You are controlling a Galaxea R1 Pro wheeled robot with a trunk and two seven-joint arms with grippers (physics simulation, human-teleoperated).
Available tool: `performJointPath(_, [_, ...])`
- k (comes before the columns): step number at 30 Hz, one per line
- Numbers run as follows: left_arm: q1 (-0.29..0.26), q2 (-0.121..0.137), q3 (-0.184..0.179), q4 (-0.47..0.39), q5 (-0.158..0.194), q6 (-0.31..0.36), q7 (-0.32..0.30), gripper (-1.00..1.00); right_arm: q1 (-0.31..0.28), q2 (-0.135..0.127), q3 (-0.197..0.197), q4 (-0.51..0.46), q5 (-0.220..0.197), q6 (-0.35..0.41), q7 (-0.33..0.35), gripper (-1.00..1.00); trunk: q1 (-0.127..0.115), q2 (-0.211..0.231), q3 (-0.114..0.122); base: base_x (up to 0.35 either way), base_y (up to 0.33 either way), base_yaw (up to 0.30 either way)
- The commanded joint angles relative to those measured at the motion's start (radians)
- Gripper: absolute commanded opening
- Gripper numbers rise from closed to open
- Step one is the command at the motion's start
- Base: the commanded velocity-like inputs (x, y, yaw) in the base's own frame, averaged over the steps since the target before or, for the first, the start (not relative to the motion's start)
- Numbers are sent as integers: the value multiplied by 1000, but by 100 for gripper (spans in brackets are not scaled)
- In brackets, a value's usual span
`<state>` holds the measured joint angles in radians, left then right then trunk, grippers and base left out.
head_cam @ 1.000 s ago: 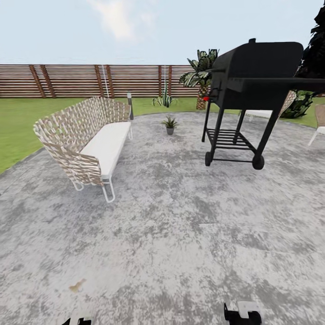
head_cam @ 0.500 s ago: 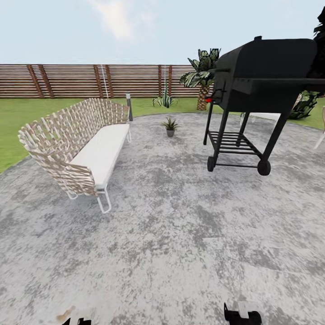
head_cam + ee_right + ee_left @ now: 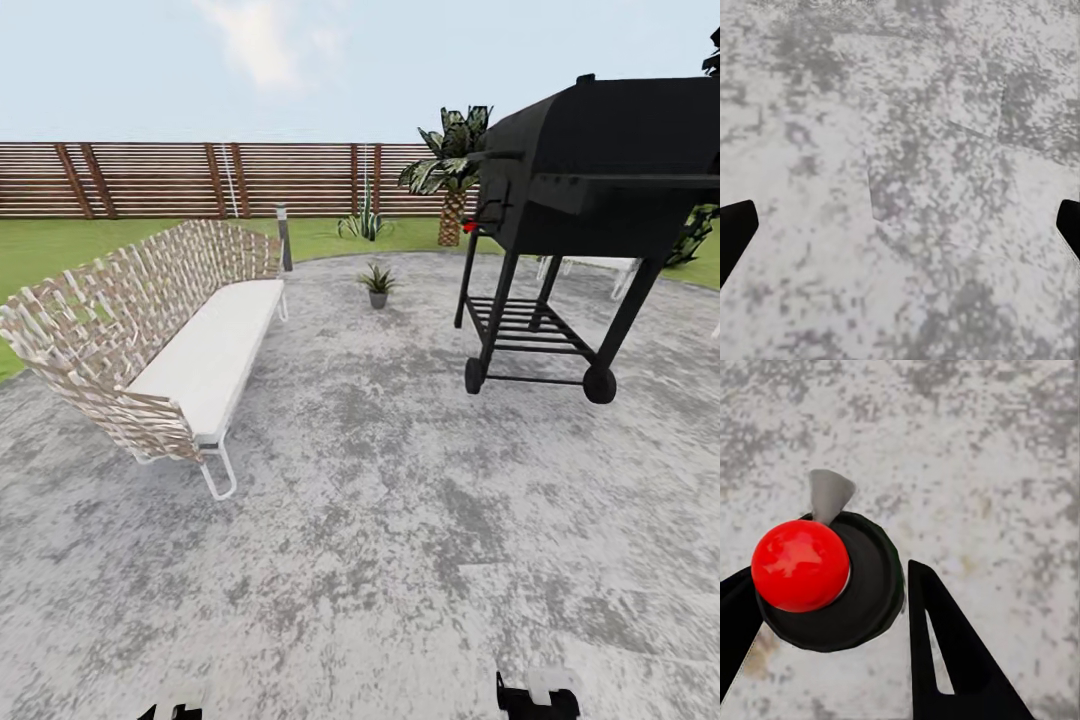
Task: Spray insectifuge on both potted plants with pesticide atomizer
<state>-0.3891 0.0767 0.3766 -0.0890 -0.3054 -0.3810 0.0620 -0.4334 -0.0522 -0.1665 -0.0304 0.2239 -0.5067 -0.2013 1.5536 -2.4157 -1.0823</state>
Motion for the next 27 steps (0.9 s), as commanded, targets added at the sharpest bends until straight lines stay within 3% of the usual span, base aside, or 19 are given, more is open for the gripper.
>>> performJointPath(1, [-1, 0, 4, 2, -11, -4, 6, -100, -1, 0, -7, 1, 11, -3, -4, 100, 0, 0, -1, 338, 0, 0])
performJointPath(27, [-1, 0, 4, 2, -11, -4, 5, -100, -1, 0, -7, 1, 11, -3, -4, 100, 0, 0, -1, 338, 0, 0])
